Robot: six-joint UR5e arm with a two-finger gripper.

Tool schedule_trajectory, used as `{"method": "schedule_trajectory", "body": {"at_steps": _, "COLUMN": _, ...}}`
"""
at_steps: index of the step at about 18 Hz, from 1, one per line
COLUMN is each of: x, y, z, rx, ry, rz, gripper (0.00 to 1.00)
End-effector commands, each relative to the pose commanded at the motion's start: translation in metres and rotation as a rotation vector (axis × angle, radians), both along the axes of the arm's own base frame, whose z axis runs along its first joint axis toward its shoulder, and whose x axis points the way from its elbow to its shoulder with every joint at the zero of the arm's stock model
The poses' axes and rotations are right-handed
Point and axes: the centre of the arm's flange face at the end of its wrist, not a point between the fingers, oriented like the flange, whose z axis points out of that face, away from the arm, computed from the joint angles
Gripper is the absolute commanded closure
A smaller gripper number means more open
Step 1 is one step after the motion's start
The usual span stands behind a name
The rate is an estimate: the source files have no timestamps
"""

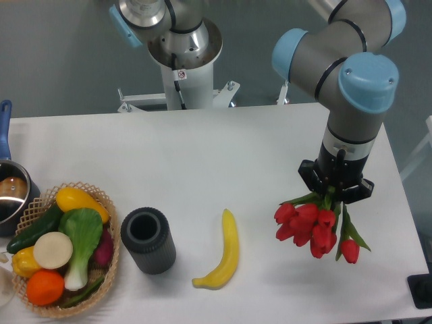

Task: Insert the flowers into the vase
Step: 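Carry the red tulip bunch in the gripper over the dark grey vase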

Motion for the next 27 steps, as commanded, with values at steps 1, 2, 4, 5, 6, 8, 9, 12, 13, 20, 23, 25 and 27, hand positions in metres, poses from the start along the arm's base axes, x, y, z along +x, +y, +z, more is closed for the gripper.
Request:
{"method": "schedule_trajectory", "body": {"at_steps": 1, "x": 0.000, "y": 0.000, "z": 0.000, "rx": 0.000, "ry": 0.000, "rz": 0.000, "gripper": 0.97}}
{"method": "schedule_trajectory", "body": {"at_steps": 2, "x": 0.001, "y": 0.000, "z": 0.004, "rx": 0.004, "ry": 0.004, "rz": 0.001, "gripper": 0.97}}
{"method": "schedule_trajectory", "body": {"at_steps": 4, "x": 0.002, "y": 0.000, "z": 0.006, "rx": 0.013, "ry": 0.001, "rz": 0.003, "gripper": 0.96}}
{"method": "schedule_trajectory", "body": {"at_steps": 5, "x": 0.003, "y": 0.002, "z": 0.007, "rx": 0.014, "ry": 0.002, "rz": 0.001, "gripper": 0.96}}
{"method": "schedule_trajectory", "body": {"at_steps": 6, "x": 0.005, "y": 0.004, "z": 0.006, "rx": 0.016, "ry": 0.001, "rz": 0.001, "gripper": 0.96}}
{"method": "schedule_trajectory", "body": {"at_steps": 8, "x": 0.012, "y": 0.010, "z": 0.007, "rx": 0.045, "ry": -0.020, "rz": 0.022, "gripper": 0.96}}
{"method": "schedule_trajectory", "body": {"at_steps": 9, "x": 0.019, "y": 0.012, "z": 0.014, "rx": 0.086, "ry": -0.035, "rz": 0.026, "gripper": 0.96}}
{"method": "schedule_trajectory", "body": {"at_steps": 12, "x": 0.039, "y": 0.021, "z": 0.039, "rx": 0.255, "ry": -0.105, "rz": 0.045, "gripper": 0.97}}
{"method": "schedule_trajectory", "body": {"at_steps": 13, "x": 0.044, "y": 0.025, "z": 0.048, "rx": 0.313, "ry": -0.116, "rz": 0.038, "gripper": 0.97}}
{"method": "schedule_trajectory", "body": {"at_steps": 20, "x": 0.086, "y": 0.058, "z": 0.065, "rx": 0.738, "ry": -0.267, "rz": -0.063, "gripper": 0.96}}
{"method": "schedule_trajectory", "body": {"at_steps": 23, "x": 0.098, "y": 0.070, "z": 0.075, "rx": 0.906, "ry": -0.396, "rz": -0.124, "gripper": 0.96}}
{"method": "schedule_trajectory", "body": {"at_steps": 25, "x": 0.102, "y": 0.072, "z": 0.081, "rx": 0.959, "ry": -0.433, "rz": -0.153, "gripper": 0.96}}
{"method": "schedule_trajectory", "body": {"at_steps": 27, "x": 0.106, "y": 0.074, "z": 0.085, "rx": 0.995, "ry": -0.465, "rz": -0.171, "gripper": 0.96}}
